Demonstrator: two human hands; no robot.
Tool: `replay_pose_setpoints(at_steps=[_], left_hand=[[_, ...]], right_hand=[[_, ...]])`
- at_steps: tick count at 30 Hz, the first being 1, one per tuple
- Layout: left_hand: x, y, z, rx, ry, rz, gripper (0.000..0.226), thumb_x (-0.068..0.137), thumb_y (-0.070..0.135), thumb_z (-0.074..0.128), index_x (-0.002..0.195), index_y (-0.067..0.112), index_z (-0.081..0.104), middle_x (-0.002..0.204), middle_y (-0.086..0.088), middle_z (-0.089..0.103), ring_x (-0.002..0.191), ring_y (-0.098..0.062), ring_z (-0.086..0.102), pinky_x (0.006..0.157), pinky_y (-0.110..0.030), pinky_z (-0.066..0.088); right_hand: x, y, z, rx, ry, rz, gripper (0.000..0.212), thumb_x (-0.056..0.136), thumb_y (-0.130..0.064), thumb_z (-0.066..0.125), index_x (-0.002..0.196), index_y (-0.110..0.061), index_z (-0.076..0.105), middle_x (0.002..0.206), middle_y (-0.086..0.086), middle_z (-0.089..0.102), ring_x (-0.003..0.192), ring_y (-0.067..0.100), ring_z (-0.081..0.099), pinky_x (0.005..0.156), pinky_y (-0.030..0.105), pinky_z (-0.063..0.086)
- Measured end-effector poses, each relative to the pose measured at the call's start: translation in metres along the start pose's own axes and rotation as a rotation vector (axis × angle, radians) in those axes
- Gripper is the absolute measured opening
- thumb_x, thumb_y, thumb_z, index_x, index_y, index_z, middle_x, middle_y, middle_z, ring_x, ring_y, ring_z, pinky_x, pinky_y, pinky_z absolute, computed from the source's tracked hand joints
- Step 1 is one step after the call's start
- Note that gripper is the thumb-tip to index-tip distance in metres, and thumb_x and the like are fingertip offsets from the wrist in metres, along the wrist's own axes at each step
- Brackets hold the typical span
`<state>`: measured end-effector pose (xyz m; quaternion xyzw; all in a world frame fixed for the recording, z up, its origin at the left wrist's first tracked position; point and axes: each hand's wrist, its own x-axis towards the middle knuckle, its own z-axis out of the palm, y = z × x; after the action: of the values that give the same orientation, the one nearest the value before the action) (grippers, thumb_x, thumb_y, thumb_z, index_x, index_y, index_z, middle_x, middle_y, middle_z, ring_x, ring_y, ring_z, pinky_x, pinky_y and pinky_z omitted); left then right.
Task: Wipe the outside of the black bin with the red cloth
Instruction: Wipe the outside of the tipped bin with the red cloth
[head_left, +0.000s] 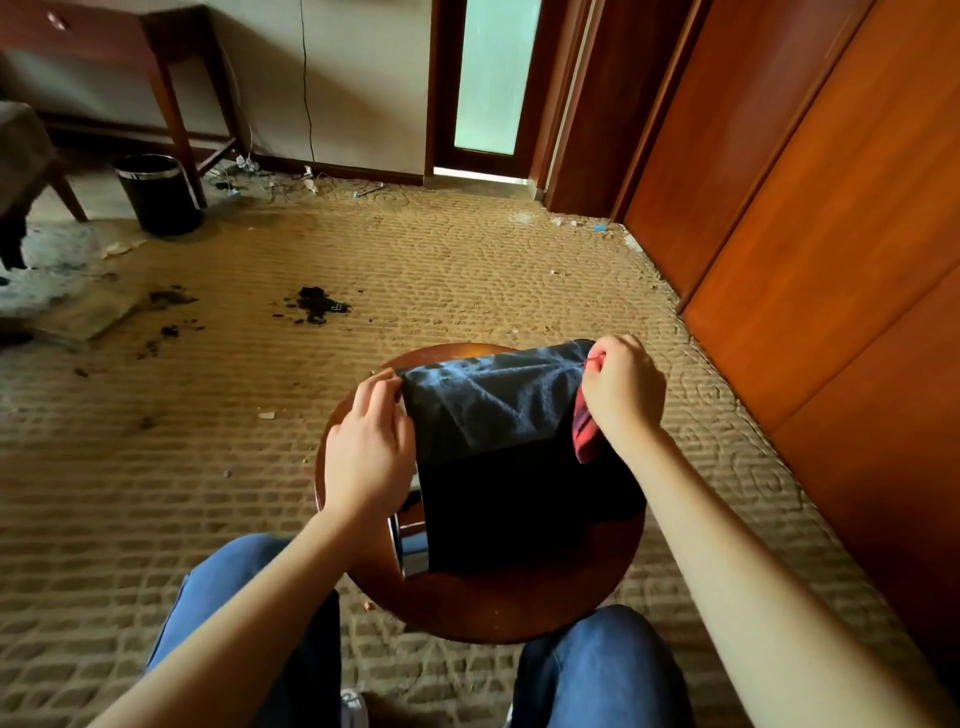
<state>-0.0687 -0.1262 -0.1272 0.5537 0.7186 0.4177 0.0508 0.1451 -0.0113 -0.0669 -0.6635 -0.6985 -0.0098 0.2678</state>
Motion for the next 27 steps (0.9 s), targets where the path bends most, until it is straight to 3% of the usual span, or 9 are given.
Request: replay_pose_setpoints(at_steps=[2, 5, 7, 10, 12, 16, 18, 23, 27], left_hand=[[0.003, -0.002, 0.000, 0.005, 0.003, -0.006, 0.044, 0.092, 0.032, 0.030, 0.125, 0.013, 0.051, 0.137, -0.002, 0.049, 0.108, -0.029, 0.059, 0.086, -0.047, 0.049], [0.015, -0.001, 0.001, -0.035, -0.002, -0.069, 0.033, 0.096, 0.024, 0.035, 0.123, 0.014, 0.051, 0.129, -0.003, 0.051, 0.101, -0.032, 0.059, 0.085, -0.048, 0.048], [0.025, 0.001, 0.001, -0.081, -0.002, -0.149, 0.029, 0.098, 0.022, 0.037, 0.122, 0.015, 0.052, 0.128, -0.001, 0.052, 0.103, -0.031, 0.058, 0.090, -0.049, 0.046], [0.026, 0.003, 0.001, -0.093, -0.014, -0.167, 0.031, 0.098, 0.024, 0.036, 0.124, 0.017, 0.051, 0.131, 0.001, 0.051, 0.107, -0.026, 0.056, 0.095, -0.051, 0.042], [0.017, 0.003, 0.000, -0.095, -0.011, -0.128, 0.035, 0.097, 0.028, 0.033, 0.126, 0.018, 0.050, 0.134, 0.003, 0.049, 0.108, -0.025, 0.057, 0.095, -0.052, 0.042], [-0.003, 0.004, 0.001, -0.039, -0.007, -0.057, 0.046, 0.091, 0.036, 0.027, 0.127, 0.018, 0.050, 0.140, 0.005, 0.045, 0.116, -0.022, 0.053, 0.093, -0.044, 0.038], [-0.002, 0.004, 0.001, -0.019, -0.004, -0.055, 0.047, 0.090, 0.036, 0.027, 0.127, 0.018, 0.050, 0.139, 0.005, 0.046, 0.117, -0.021, 0.053, 0.092, -0.043, 0.036], [0.022, 0.002, 0.002, -0.034, -0.008, -0.151, 0.035, 0.096, 0.028, 0.033, 0.125, 0.019, 0.050, 0.132, 0.003, 0.049, 0.110, -0.023, 0.054, 0.094, -0.044, 0.032], [0.024, 0.002, 0.004, -0.041, -0.010, -0.174, 0.031, 0.098, 0.022, 0.036, 0.125, 0.021, 0.050, 0.133, 0.004, 0.049, 0.112, -0.022, 0.053, 0.093, -0.043, 0.029]], right_hand=[[-0.009, -0.001, -0.001, 0.045, 0.012, -0.014, 0.009, 0.090, -0.009, 0.053, 0.090, -0.012, 0.062, 0.102, 0.009, 0.059, 0.093, 0.034, 0.058, 0.078, 0.041, 0.041], [-0.053, -0.004, 0.001, 0.113, 0.073, -0.171, 0.008, 0.082, -0.003, 0.061, 0.079, -0.010, 0.061, 0.084, 0.009, 0.059, 0.074, 0.036, 0.059, 0.064, 0.041, 0.043], [-0.083, -0.007, 0.004, 0.092, 0.074, -0.283, 0.013, 0.077, -0.001, 0.067, 0.075, -0.011, 0.059, 0.075, 0.006, 0.057, 0.062, 0.032, 0.057, 0.056, 0.036, 0.040], [-0.088, -0.006, 0.004, 0.068, 0.067, -0.372, 0.017, 0.075, -0.001, 0.070, 0.074, -0.013, 0.058, 0.072, 0.004, 0.055, 0.058, 0.029, 0.057, 0.054, 0.034, 0.038], [-0.065, 0.000, 0.002, 0.027, 0.075, -0.346, 0.015, 0.077, -0.004, 0.068, 0.075, -0.014, 0.058, 0.075, 0.005, 0.056, 0.063, 0.033, 0.058, 0.056, 0.036, 0.039], [-0.004, 0.013, -0.004, -0.010, -0.008, -0.079, 0.007, 0.088, -0.011, 0.055, 0.085, -0.017, 0.058, 0.097, 0.006, 0.058, 0.089, 0.032, 0.058, 0.075, 0.038, 0.040], [0.005, 0.012, -0.003, 0.003, -0.038, -0.037, 0.008, 0.089, -0.011, 0.053, 0.087, -0.017, 0.058, 0.101, 0.006, 0.058, 0.093, 0.032, 0.057, 0.077, 0.038, 0.039], [-0.056, -0.010, 0.004, 0.161, 0.024, -0.188, 0.009, 0.082, -0.004, 0.059, 0.078, -0.012, 0.057, 0.083, 0.008, 0.056, 0.074, 0.035, 0.058, 0.064, 0.043, 0.044], [-0.100, -0.018, 0.006, 0.194, 0.011, -0.316, 0.016, 0.079, -0.002, 0.066, 0.074, -0.013, 0.055, 0.073, 0.003, 0.053, 0.058, 0.030, 0.056, 0.053, 0.033, 0.038]])
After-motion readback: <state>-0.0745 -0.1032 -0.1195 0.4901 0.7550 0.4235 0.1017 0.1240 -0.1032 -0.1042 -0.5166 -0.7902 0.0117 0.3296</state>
